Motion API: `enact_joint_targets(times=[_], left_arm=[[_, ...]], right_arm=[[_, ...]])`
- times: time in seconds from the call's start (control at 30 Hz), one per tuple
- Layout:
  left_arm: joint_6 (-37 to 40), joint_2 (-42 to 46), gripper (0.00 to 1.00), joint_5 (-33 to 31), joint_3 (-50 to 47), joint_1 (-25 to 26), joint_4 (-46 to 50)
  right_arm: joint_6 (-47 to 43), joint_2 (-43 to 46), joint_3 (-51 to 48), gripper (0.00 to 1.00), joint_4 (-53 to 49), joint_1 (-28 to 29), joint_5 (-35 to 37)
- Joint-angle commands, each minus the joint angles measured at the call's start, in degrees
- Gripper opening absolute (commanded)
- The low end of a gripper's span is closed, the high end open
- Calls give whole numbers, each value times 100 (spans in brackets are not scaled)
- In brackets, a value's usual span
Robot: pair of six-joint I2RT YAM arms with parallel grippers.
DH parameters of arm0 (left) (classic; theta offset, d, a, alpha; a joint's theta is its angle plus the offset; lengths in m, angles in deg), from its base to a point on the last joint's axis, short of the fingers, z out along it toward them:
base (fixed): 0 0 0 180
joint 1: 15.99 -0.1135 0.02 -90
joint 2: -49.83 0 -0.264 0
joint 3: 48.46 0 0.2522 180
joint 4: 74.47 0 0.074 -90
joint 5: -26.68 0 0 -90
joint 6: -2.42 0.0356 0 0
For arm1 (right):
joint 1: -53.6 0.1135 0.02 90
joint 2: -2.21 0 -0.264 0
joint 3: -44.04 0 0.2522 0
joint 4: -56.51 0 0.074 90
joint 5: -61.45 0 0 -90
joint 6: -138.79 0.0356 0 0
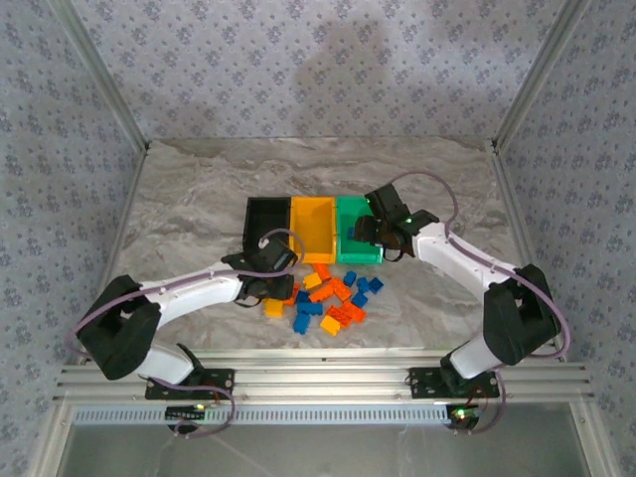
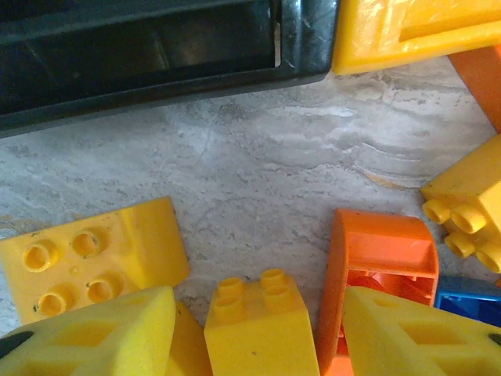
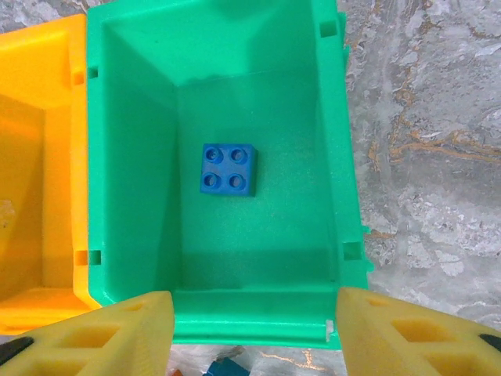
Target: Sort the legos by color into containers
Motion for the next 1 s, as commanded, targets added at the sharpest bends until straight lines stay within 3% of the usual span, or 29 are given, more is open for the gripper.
enact_joint_targets(times=[0.0, 0.27, 0.63, 0.97], left_arm=[[-58, 13, 58, -79, -70, 39, 142], [-199, -17, 52, 51, -249, 46, 269], [-113, -157, 51, 241, -135, 91, 254], [-154, -11, 36, 196, 46, 181, 393]], right_arm=[[158, 171, -64, 58, 13, -51, -7], [180, 181, -46, 58, 32, -91, -14], [221, 212, -84, 57, 36, -100, 1], [268, 313, -103, 56, -52, -142, 5]])
